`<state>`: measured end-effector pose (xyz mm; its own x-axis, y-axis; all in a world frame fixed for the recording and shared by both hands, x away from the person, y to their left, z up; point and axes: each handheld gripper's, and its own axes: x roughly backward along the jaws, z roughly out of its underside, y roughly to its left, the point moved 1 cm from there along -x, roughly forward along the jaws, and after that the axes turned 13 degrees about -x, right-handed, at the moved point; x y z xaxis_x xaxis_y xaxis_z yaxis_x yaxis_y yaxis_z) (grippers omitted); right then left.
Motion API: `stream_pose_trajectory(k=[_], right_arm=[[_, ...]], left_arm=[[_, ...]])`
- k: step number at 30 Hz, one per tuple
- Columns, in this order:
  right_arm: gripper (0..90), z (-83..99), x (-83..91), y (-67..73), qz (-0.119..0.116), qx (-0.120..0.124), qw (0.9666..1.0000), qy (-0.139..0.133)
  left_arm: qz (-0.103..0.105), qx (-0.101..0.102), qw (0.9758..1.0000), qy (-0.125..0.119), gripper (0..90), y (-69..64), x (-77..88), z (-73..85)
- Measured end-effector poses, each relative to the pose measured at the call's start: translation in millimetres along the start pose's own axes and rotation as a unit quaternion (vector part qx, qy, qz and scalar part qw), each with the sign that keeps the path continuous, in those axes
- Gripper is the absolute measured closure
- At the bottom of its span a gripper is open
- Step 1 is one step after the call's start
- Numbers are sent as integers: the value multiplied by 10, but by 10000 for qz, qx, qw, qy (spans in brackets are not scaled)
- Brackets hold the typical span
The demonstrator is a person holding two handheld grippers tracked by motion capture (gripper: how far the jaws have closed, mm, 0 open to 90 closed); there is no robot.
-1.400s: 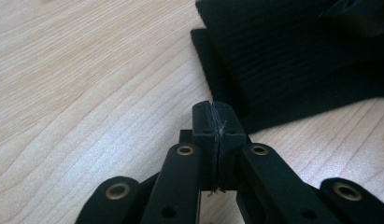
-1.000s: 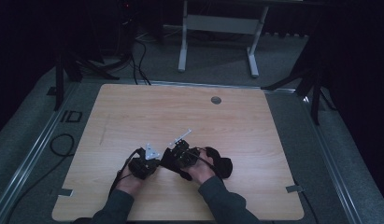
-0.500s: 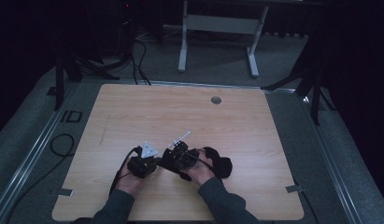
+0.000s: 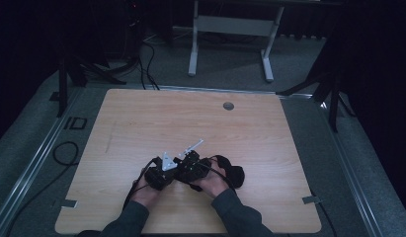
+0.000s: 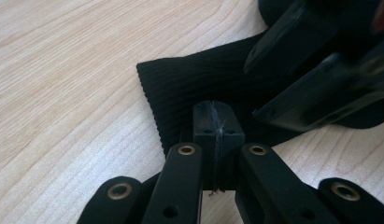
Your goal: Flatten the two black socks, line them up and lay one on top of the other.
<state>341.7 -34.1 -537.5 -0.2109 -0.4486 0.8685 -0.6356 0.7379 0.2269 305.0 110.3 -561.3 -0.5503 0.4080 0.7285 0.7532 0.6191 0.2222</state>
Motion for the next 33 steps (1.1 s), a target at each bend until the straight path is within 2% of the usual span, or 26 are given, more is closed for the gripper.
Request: stream_pose_trajectory(k=[2,5,6,10,15,18,23,26,27,28,31,33], right_arm=[[607,18,108,-8,-8,6,9999,-163],[595,27,173,-25,-27,15,9997,-229],[575,66,361,-97,82,-27,9989,-457],[569,175,595,-239,253,-217,9966,-760],[564,352,789,-411,583,-409,9930,-940],[561,458,861,-573,816,-627,9892,-1040],[574,532,879,-900,971,-1200,9811,-1164],[572,537,815,-1070,903,-1577,9764,-1165],[572,537,815,-1070,903,-1577,9764,-1165],[569,539,773,-1113,807,-1694,9758,-1120],[573,534,604,-1187,831,-1857,9746,-934],[634,528,543,-1210,883,-1923,9729,-928]], left_arm=[[10,7,10000,-5,900,2,2,5],[11,16,10000,-9,900,2,3,6],[18,23,10000,-24,900,3,4,10],[35,52,10000,-37,900,5,6,15],[67,87,9999,-51,900,9,8,23],[77,102,9999,-56,900,9,9,24],[86,84,9999,-40,900,11,11,26],[97,115,9999,-47,900,9,11,25],[97,115,9999,-47,900,9,11,25],[100,122,9999,-49,900,8,11,26],[106,122,9999,-44,900,7,13,27],[107,119,9999,-44,900,6,14,28]])
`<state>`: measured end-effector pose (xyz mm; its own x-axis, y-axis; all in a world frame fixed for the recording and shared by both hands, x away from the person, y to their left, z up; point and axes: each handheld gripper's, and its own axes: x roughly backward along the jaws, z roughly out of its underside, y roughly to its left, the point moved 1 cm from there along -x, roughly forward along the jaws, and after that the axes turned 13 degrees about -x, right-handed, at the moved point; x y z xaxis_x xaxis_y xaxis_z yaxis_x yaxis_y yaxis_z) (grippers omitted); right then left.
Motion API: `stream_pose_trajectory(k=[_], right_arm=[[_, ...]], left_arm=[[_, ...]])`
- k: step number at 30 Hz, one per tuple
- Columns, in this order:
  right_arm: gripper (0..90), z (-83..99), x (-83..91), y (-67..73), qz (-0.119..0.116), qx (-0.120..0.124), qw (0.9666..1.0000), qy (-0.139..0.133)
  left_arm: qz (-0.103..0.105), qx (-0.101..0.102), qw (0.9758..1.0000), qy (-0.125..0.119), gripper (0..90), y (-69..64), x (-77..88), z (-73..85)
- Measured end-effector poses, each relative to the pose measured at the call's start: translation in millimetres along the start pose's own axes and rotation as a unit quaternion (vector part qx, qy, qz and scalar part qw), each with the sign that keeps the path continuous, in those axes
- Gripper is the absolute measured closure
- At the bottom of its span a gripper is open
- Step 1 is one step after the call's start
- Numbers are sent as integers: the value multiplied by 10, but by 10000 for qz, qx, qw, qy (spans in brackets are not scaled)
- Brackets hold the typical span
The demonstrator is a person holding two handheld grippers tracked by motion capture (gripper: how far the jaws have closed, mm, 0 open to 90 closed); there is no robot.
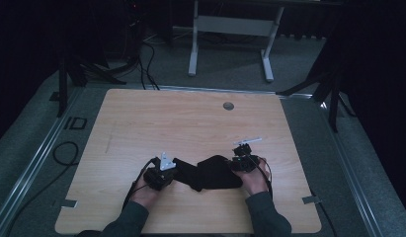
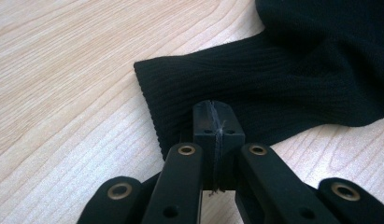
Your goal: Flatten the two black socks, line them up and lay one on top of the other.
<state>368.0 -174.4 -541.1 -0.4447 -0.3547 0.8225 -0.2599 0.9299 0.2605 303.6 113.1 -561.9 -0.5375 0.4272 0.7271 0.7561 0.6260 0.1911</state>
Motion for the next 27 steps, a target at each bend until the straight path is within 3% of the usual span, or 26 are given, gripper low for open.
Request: stream_pose_trajectory(k=[9,12,17,27], right_arm=[[649,-1,-131,84,280,206,9994,68],[737,2,-146,113,387,350,9986,12],[852,8,-147,156,311,412,9987,-9],[859,86,257,192,-8,389,9984,-411]], left_arm=[[-1,-1,10000,2,900,-1,1,0],[-3,14,10000,-1,900,-3,1,-1],[6,22,10000,8,900,-1,4,1],[9,35,10000,5,900,-1,8,6]])
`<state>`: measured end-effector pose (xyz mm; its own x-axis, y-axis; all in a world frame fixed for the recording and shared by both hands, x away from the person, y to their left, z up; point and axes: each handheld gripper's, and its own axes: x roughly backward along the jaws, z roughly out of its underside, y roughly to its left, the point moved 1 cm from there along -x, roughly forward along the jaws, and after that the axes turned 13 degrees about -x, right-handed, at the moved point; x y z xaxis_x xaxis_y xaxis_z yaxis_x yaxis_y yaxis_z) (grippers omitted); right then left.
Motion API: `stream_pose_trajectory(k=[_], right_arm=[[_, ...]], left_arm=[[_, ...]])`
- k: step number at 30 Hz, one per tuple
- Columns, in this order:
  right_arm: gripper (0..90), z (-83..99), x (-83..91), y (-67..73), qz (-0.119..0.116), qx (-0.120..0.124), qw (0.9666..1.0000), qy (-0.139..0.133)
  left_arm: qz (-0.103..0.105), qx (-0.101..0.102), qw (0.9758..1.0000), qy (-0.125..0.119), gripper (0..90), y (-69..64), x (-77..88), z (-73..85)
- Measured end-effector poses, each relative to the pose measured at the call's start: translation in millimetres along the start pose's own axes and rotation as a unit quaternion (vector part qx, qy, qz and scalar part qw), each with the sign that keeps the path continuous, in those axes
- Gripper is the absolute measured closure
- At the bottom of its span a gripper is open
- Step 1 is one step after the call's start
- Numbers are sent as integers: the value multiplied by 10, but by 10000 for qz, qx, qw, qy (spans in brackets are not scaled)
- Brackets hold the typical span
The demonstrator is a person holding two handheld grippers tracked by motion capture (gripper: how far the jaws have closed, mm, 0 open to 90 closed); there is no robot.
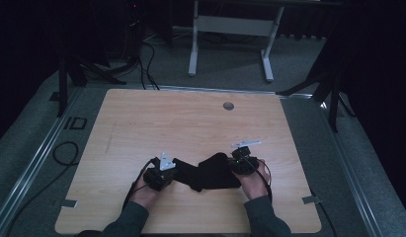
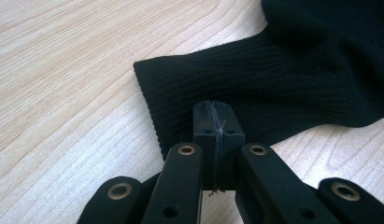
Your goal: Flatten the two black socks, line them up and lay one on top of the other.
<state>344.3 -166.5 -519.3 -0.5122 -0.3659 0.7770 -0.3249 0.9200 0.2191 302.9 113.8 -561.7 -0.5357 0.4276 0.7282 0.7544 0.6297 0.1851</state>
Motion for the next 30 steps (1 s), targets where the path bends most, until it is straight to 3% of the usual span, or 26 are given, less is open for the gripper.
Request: stream_pose_trajectory(k=[5,13,22,30], right_arm=[[860,194,106,-60,-111,-93,9999,64],[863,503,45,-284,-17,-410,9987,292],[865,510,64,-356,73,-428,9986,287],[865,405,-20,-448,150,-474,9987,110]], left_arm=[[4,18,10000,-7,900,0,0,1],[66,47,10000,-2,900,7,11,8],[224,54,9997,69,900,31,46,26],[461,52,9988,173,900,45,85,38]])
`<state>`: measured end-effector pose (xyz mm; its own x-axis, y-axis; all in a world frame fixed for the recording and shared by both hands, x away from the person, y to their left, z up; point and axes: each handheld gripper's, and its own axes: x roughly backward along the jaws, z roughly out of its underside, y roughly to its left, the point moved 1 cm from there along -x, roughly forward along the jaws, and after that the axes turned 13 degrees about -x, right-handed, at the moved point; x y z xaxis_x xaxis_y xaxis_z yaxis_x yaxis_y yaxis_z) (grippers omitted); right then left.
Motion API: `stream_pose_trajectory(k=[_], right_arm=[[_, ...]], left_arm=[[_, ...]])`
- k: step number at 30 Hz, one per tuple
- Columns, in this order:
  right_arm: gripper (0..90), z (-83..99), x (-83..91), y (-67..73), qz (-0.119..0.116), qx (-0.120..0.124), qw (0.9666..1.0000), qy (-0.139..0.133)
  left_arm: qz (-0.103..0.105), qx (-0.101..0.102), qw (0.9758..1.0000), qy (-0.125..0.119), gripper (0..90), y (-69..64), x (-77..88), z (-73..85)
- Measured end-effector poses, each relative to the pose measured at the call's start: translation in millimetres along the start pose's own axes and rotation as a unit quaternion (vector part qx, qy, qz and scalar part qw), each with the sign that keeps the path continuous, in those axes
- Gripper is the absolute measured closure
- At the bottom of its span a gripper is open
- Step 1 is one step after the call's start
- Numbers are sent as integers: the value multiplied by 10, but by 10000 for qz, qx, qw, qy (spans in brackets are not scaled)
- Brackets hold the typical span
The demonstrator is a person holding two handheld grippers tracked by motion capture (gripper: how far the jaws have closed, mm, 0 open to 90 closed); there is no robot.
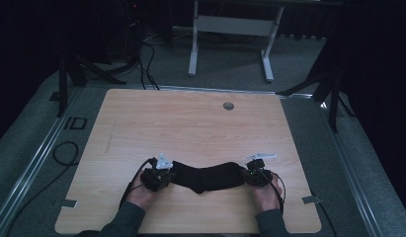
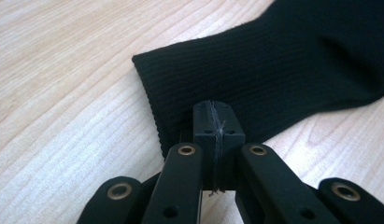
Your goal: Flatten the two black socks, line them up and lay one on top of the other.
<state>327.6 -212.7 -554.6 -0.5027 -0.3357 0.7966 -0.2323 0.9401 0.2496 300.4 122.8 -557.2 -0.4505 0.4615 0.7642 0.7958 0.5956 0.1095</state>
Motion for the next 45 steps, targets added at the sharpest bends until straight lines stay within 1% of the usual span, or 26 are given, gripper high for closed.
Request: stream_pose_trajectory(k=[4,5,9,10,11,13,14,15,16,17,18,19,21,22,25,27,31,34,37,39,40,41,42,44,45], right_arm=[[864,-34,-27,-24,-46,-3,10000,-44],[864,-42,-32,-32,-58,1,10000,-60],[861,-66,-56,-39,-65,48,9999,-106],[861,-79,-67,-42,-81,48,9999,-119],[859,-119,-96,-58,-129,40,9998,-148],[859,-135,-110,-60,-148,66,9997,-165],[851,-180,-144,-55,-191,22,9997,-163],[827,-192,-150,-48,-244,28,9996,-137],[827,-192,-150,-48,-244,28,9996,-137],[770,-195,-152,-41,-324,11,9994,-130],[694,-193,-144,-29,-504,-18,9986,-141],[635,-191,-131,-18,-602,-20,9980,-176],[557,-194,-84,2,-737,-43,9970,-248],[536,-198,-58,8,-761,-36,9966,-299],[470,-224,59,4,-707,-70,9959,-564],[452,-230,116,-26,-657,-126,9956,-660],[444,-206,171,-134,-563,-307,9951,-751],[444,-163,177,-204,-505,-422,9950,-755],[444,-152,179,-271,-431,-505,9951,-737],[443,-156,186,-290,-412,-489,9952,-744],[443,-156,186,-290,-412,-489,9952,-744],[438,-158,188,-295,-378,-467,9955,-737],[430,-160,190,-318,-288,-415,9962,-708],[426,-155,178,-345,-168,-365,9970,-660],[425,-152,172,-356,-102,-346,9972,-648]], left_arm=[[128,37,9999,14,900,14,13,6],[143,20,9999,25,899,18,17,8],[131,-41,9999,41,898,15,22,7],[91,-85,9999,53,898,9,22,2],[74,-98,9999,53,897,7,20,0],[74,-98,9999,53,895,7,20,0],[-147,-127,9998,57,883,0,8,-15],[-147,-127,9998,57,878,0,8,-15],[-210,-129,9997,64,878,1,5,-18],[-328,-139,9993,72,866,9,5,-18],[-416,-102,9991,45,838,17,5,-14],[-468,-53,9989,15,816,31,8,-7],[-537,30,9986,2,792,60,18,9],[-580,109,9983,-21,783,78,24,19],[-612,177,9979,-103,713,113,51,34],[-633,245,9974,-234,669,128,77,36],[-677,421,9953,-544,589,171,157,37],[-783,505,9938,-615,545,218,209,49],[-918,609,9923,-561,518,272,233,76],[-1017,706,9911,-498,513,304,237,98],[-1017,706,9911,-498,509,304,237,98],[-1187,862,9885,-363,509,344,209,139],[-1258,922,9874,-281,501,365,185,158],[-1323,1044,9855,-178,501,404,168,178],[-1333,1109,9847,-187,501,422,167,187]])
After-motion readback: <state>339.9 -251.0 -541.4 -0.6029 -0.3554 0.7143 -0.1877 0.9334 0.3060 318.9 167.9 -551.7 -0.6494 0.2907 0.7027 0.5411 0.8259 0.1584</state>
